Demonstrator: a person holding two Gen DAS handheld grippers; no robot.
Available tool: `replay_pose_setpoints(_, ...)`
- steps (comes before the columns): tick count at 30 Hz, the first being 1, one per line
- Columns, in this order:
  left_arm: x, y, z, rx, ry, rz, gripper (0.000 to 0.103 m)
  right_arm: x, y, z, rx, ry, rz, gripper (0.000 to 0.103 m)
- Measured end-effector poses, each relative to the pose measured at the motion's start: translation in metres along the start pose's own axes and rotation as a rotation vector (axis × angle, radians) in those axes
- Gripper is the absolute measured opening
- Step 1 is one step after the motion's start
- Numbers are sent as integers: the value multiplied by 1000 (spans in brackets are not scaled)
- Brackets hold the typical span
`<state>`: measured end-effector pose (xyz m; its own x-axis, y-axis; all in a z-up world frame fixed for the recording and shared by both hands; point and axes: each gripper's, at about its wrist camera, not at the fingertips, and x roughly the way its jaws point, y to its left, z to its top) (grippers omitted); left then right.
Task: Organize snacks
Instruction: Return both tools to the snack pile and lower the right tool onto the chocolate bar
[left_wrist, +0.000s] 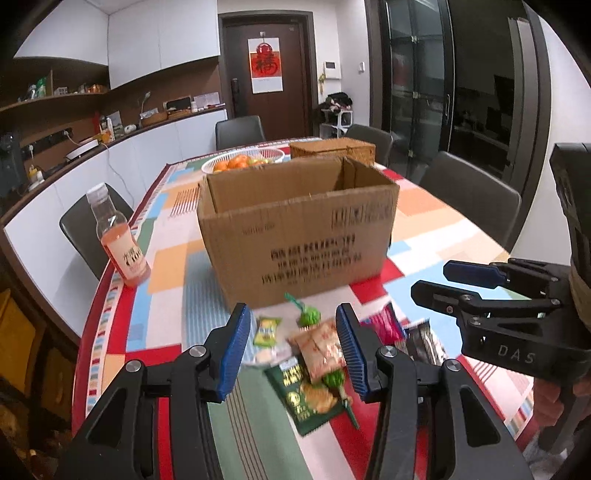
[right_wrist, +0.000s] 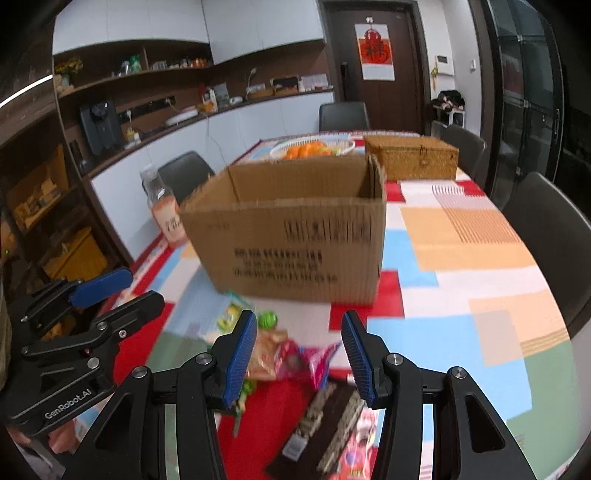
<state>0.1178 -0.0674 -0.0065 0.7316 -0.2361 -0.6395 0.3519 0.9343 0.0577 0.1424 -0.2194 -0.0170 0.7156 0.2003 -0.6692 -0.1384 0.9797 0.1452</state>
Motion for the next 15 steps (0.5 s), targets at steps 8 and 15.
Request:
replay_pose_setpoints(8, 4, -11, -32, 29, 42, -28, 47, 3, 1, -26, -5, 72, -17, 49)
replay_pose_setpoints(15, 17, -19, -54, 41, 88, -56, 47, 13, -7, -47, 14, 141, -39, 49)
